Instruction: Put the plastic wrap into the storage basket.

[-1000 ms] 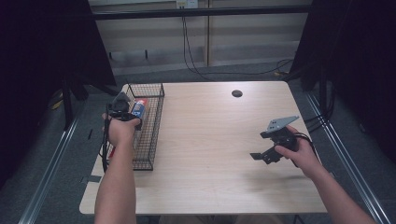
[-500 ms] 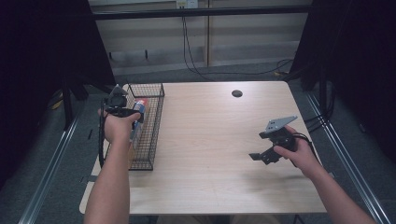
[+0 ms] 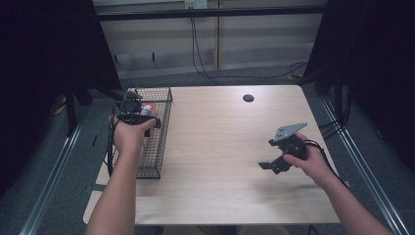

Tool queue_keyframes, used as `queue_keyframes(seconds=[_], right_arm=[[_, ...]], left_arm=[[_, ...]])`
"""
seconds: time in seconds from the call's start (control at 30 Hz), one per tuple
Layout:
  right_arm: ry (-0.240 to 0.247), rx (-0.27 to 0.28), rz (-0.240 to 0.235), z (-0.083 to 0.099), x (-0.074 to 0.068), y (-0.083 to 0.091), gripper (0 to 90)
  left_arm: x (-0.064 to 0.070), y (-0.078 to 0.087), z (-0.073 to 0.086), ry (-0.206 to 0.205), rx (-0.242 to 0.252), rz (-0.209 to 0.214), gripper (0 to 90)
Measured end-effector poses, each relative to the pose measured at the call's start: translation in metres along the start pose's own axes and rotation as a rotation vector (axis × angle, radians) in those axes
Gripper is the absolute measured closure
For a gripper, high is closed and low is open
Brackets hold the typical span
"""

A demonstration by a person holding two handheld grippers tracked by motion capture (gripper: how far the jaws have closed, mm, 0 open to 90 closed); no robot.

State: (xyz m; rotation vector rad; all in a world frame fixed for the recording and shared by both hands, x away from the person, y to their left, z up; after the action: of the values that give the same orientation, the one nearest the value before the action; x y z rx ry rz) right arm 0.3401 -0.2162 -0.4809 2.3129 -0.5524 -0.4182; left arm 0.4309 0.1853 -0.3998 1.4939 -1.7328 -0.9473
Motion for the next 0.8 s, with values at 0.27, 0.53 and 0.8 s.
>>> queue_keyframes(seconds=[0.27,0.53,0.8], right_arm=[[-0.002,0.01,-0.004,-0.001,-0.001,0.003,2.7],[-0.001,0.013,0.003,0.0,0.0,0.003,2.7],[-0.004,0.009,0.006,0.003,0.0,0.002,2.7]], left_arm=[[0.018,0.007,0.001,-0.033,0.02,0.045,16.3],[0.037,0.008,0.004,-0.067,0.04,0.088,15.3],[0.055,0.007,0.007,-0.107,0.052,0.127,14.4]])
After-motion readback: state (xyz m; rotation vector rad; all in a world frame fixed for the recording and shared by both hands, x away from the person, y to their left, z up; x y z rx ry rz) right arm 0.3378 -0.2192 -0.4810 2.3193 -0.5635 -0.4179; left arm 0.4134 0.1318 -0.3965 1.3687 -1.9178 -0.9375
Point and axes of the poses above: each handheld gripper's, and its own axes: y roughly backward along the jaws, z roughly out of its underside, x roughly to its right, the point moved 6 cm from there along -y, roughly forward along the jaws, and after that the axes turned 8 degrees about -z, right-handed, at the moved point
